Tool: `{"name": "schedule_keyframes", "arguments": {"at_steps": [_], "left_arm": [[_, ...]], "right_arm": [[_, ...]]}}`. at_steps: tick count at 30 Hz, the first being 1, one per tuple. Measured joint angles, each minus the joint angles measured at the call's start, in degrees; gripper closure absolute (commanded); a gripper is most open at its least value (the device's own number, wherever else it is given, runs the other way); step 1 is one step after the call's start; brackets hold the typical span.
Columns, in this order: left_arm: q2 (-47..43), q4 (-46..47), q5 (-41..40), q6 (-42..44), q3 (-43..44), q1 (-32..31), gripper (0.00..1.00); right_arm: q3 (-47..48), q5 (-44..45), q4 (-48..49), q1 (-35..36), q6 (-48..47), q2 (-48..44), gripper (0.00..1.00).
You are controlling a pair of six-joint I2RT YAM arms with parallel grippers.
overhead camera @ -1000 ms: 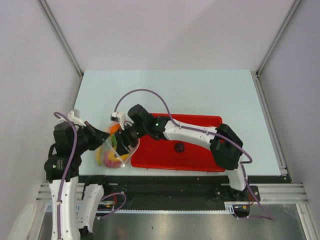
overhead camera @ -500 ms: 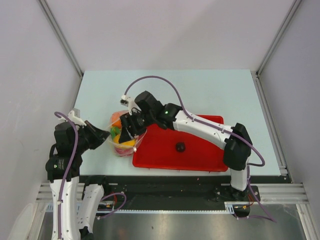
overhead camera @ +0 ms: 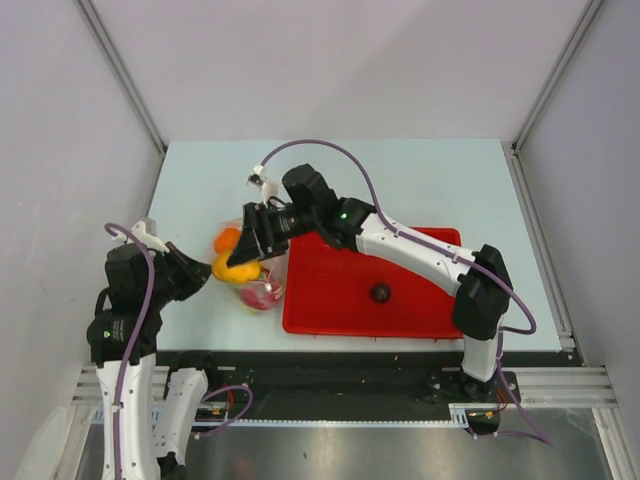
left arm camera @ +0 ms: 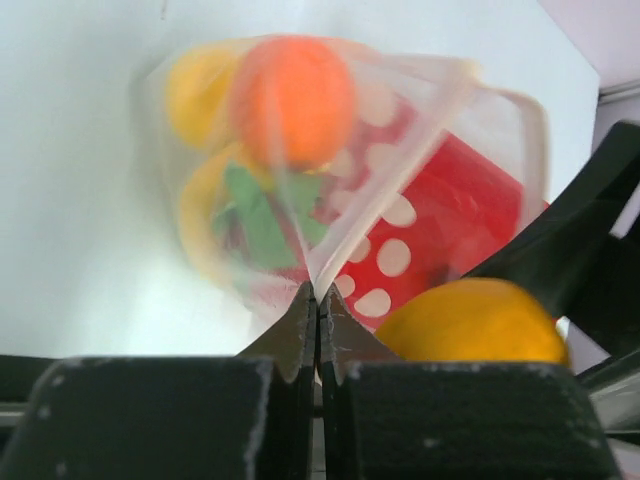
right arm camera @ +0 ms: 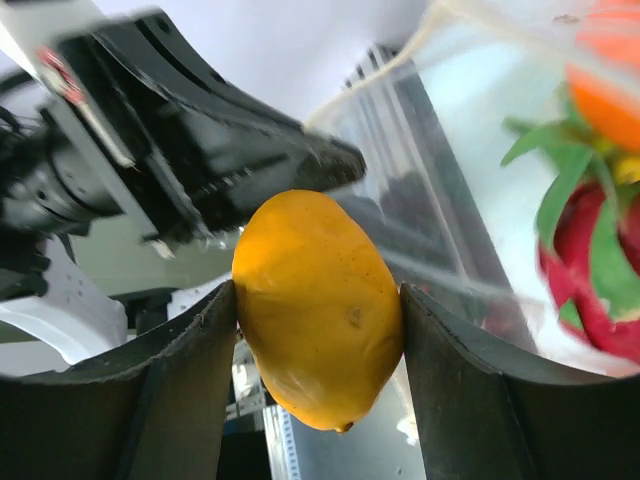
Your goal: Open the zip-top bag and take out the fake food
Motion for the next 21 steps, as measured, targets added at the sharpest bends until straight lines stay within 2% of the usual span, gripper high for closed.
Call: {"name": "schedule_keyframes", "arguments": {"at_steps": [9,14,17,21], "left_arm": [[1.62,-6.75,-6.82,4.39,7.58,0.0,1.0],[2.43,-9.31,-8.68,7.26,9.25,0.0,1.0],[3.13,-9.94,-8.37,8.9,9.27,0.0,1.0],[3.8,-9.18,-6.84,10.6,8.66,0.0,1.0]], "right_arm": [[6.49,-0.37,6.97,1.81,2.86,2.45,0.87],[6.88,4.02,0.92,1.77,-1.62,1.2,0.87],[2.27,8.92,-4.63,-1.2,-5.27,-3.87,0.86],[-10.43,14.08,-10.6,-8.52,-10.05,-13.97,0.85]]}}
